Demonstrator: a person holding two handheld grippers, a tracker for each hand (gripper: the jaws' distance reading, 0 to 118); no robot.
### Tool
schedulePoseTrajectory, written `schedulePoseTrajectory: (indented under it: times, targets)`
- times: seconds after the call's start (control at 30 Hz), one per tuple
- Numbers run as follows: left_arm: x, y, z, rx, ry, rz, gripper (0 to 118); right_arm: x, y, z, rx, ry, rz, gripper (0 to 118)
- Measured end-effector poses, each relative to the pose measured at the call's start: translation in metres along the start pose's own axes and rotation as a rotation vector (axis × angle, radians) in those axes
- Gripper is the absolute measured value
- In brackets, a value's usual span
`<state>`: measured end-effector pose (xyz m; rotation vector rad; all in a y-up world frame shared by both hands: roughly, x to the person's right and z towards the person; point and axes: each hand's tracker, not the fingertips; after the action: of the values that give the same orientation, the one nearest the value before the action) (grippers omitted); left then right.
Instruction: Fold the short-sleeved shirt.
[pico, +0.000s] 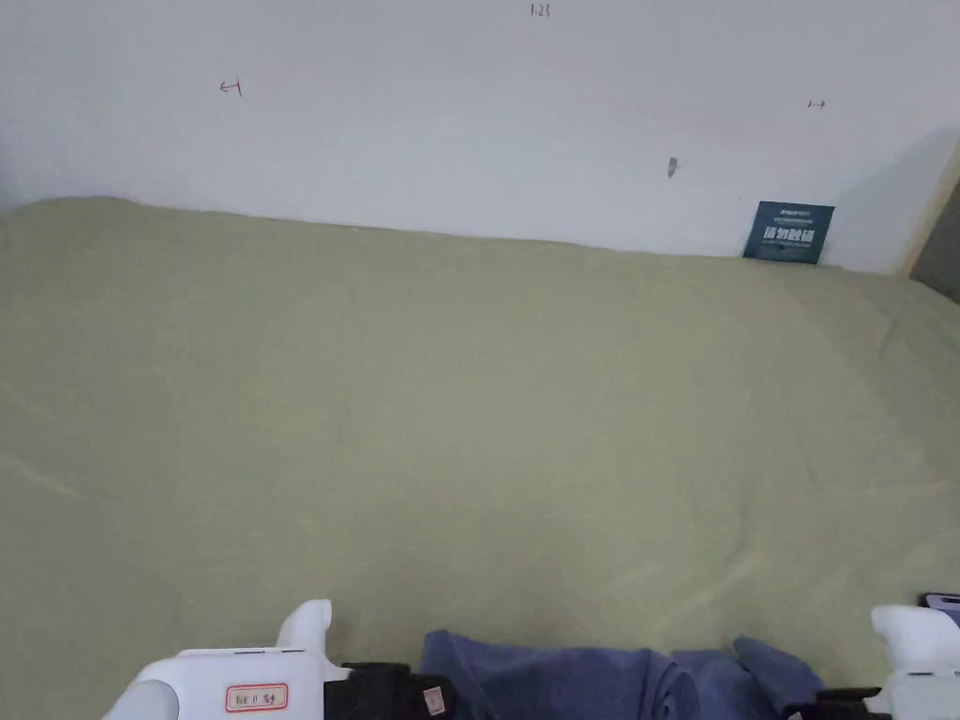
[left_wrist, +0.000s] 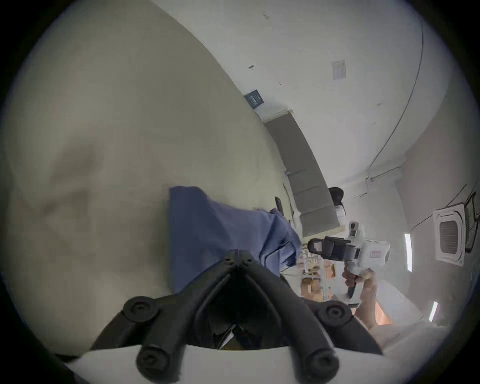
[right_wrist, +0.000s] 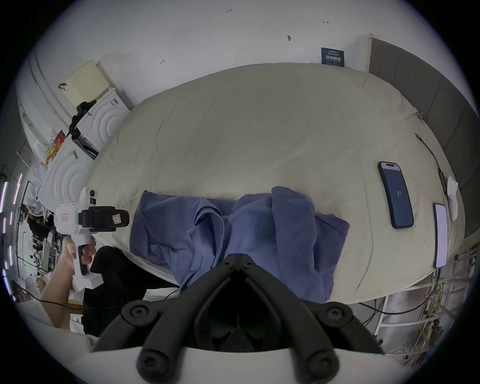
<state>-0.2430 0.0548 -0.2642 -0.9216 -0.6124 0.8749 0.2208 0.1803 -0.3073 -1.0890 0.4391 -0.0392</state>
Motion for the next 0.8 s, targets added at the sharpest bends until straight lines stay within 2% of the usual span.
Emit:
schedulePoseTrajectory:
  times: [0.03,0.07,0.13,0.17,0.2,0.33,0.37,0.47,0.53,0.57,0.6,0.63,0.67,0.7,0.73,0.8]
  targets:
    - [-0.001,-0.001,0.001,-0.001,0.018,-0.006,0,0.0,0.0,0.0,-0.002,0.002,-0.003,0]
    - [-0.002,-0.001,0.002,-0.003,0.019,-0.016,5,0.0,0.0,0.0,-0.003,0.003,-0.004,0]
    - [-0.005,0.003,0.001,-0.031,0.087,-0.031,82,0.001,-0.001,-0.001,-0.007,0.004,-0.005,0]
    - [-0.007,0.003,-0.002,-0.04,0.091,-0.03,114,0.001,-0.001,0.0,-0.011,0.004,-0.003,0]
    - [-0.009,0.001,-0.006,-0.048,0.092,-0.024,118,0.001,-0.002,0.0,-0.012,0.0,0.0,0]
    - [-0.016,-0.011,-0.027,-0.126,-0.074,0.046,118,0.005,-0.003,0.001,-0.013,0.002,-0.005,0]
    - [-0.017,-0.012,-0.034,-0.159,-0.061,0.042,118,0.006,-0.004,0.0,-0.013,-0.001,-0.012,0]
    - [-0.011,-0.01,-0.048,-0.111,-0.079,0.021,118,0.007,-0.005,-0.001,-0.013,-0.002,-0.023,0]
    - [-0.01,-0.009,-0.053,-0.095,-0.09,0.059,118,0.009,-0.007,-0.002,-0.016,0.001,-0.031,0]
    - [-0.011,-0.008,-0.053,-0.081,-0.104,0.085,114,0.009,-0.007,-0.003,-0.02,0.004,-0.035,0]
    - [-0.011,-0.008,-0.05,-0.073,-0.1,0.097,92,0.009,-0.008,-0.005,-0.022,0.003,-0.037,0]
    - [-0.01,-0.007,-0.049,-0.045,-0.046,0.091,40,0.009,-0.009,-0.006,-0.024,-0.001,-0.038,0]
    - [-0.011,-0.005,-0.047,-0.027,0.08,0.053,10,0.009,-0.009,-0.007,-0.029,-0.002,-0.036,0]
    - [-0.016,0.0,-0.04,-0.014,0.16,0.075,10,0.008,-0.009,-0.008,-0.034,-0.004,-0.034,0]
    - [-0.02,0.0,-0.035,-0.033,0.097,0.099,10,0.007,-0.009,-0.009,-0.035,-0.007,-0.035,0]
    - [-0.021,0.0,-0.021,-0.005,0.071,0.113,10,0.006,-0.008,-0.009,-0.033,0.002,-0.033,0]
